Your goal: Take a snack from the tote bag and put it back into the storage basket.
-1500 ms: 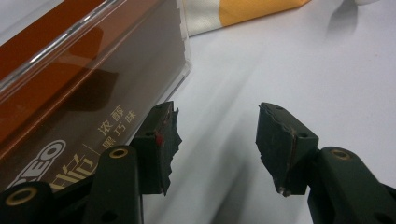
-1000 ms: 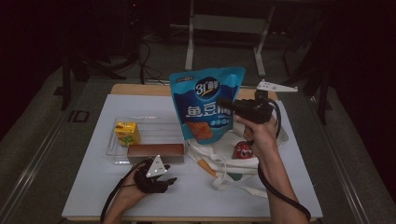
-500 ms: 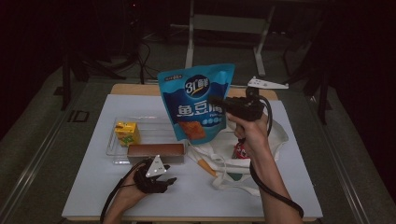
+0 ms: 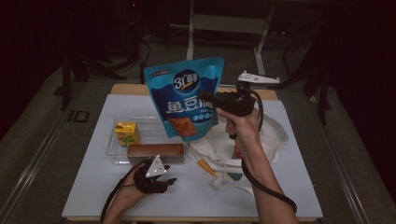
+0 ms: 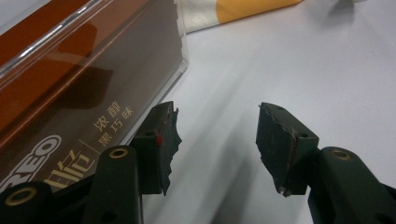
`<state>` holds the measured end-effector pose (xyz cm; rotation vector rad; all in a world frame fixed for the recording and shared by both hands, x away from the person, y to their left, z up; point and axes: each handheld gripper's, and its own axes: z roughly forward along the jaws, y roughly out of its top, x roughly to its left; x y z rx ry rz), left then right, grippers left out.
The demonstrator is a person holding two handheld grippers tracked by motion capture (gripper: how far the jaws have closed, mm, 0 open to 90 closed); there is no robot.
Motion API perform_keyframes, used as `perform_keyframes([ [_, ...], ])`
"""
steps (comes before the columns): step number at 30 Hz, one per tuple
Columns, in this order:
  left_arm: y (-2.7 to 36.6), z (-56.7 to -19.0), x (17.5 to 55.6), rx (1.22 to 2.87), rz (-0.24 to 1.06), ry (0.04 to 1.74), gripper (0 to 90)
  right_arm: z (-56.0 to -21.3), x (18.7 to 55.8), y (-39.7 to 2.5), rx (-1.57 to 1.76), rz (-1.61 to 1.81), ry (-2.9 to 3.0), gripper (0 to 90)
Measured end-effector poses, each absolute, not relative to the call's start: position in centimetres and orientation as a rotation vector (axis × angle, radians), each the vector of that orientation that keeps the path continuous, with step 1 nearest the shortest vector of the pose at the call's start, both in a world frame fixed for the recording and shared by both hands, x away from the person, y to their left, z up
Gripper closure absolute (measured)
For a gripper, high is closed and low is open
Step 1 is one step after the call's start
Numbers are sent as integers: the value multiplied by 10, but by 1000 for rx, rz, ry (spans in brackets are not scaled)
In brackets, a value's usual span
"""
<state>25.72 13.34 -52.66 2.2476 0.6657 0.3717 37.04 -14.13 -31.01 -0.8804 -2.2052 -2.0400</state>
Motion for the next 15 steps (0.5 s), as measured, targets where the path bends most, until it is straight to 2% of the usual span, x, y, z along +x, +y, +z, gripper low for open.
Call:
perform_keyframes([
  [15,135,-526,257,2241,373,668,472,-307,380,-118,-907,-2061,-2166,900],
])
